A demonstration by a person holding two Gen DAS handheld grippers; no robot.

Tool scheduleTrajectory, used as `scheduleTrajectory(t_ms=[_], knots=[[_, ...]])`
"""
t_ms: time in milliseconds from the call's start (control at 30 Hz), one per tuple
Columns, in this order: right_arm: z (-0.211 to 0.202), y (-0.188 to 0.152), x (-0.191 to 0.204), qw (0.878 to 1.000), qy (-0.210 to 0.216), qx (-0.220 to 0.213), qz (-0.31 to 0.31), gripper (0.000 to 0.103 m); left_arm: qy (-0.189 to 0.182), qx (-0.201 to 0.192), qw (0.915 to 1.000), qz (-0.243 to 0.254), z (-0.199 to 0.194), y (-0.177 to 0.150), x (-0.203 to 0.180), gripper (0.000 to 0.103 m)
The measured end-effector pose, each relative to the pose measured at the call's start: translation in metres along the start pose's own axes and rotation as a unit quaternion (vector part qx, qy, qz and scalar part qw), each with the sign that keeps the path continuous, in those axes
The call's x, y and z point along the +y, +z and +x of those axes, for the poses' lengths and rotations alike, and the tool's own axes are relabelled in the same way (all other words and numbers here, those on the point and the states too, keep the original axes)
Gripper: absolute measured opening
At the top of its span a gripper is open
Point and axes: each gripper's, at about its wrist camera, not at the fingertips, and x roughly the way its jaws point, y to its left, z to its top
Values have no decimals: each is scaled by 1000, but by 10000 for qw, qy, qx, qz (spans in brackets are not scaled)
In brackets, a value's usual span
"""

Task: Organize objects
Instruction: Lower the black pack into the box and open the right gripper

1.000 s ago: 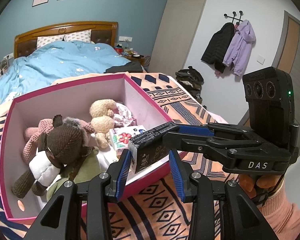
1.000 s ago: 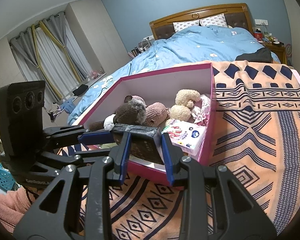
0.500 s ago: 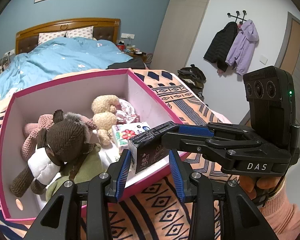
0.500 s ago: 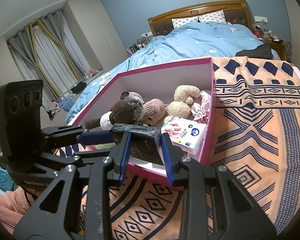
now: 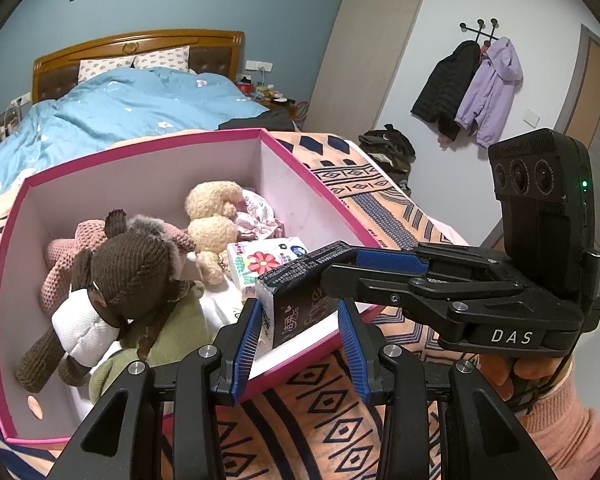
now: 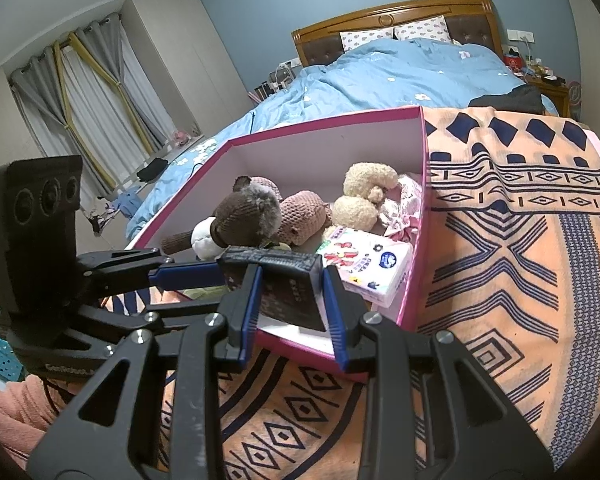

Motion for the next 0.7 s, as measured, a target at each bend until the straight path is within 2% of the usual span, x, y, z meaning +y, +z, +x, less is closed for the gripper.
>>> scheduleTrajectory(t_ms=[700], knots=[[13, 4, 0, 9994, -297, 148, 15, 34, 90, 122, 9999, -11, 8, 4, 6, 39]])
